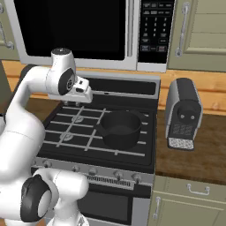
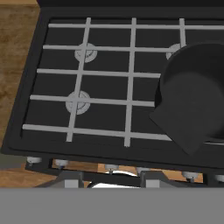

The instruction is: Pick the kettle from the counter and place it on a stove burner. Then turn the burner on.

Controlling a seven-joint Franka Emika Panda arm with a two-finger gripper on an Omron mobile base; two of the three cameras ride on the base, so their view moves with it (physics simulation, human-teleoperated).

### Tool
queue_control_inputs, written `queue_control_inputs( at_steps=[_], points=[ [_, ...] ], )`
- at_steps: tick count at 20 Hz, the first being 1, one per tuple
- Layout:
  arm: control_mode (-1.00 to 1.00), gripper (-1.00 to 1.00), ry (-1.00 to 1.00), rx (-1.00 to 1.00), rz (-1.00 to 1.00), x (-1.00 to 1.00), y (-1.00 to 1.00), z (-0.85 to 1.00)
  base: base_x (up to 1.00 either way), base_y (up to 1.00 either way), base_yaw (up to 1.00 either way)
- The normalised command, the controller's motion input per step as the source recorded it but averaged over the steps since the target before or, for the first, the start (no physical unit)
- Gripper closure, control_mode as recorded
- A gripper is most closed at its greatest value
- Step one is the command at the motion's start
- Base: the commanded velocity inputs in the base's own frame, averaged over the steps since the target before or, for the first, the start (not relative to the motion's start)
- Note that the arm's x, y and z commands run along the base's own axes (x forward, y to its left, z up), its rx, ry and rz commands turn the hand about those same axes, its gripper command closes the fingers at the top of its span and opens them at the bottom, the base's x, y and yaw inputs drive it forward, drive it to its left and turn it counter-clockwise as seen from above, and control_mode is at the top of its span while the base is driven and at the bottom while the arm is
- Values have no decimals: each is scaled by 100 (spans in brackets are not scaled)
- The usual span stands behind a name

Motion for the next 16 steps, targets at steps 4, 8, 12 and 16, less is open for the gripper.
queue_control_inputs(
  at_steps=[4, 8, 12, 16],
  points=[
    [-100, -100, 0, 0, 5, -32, 19, 0, 0, 0, 0],
    [-100, -100, -4, 0, 6, -54, 95, 2, 0, 0, 0],
    [-100, -100, -9, -1, 2, -26, 100, 0, 0, 0, 0],
    [-100, -100, -12, -1, 2, -26, 100, 0, 0, 0, 0]
  ],
)
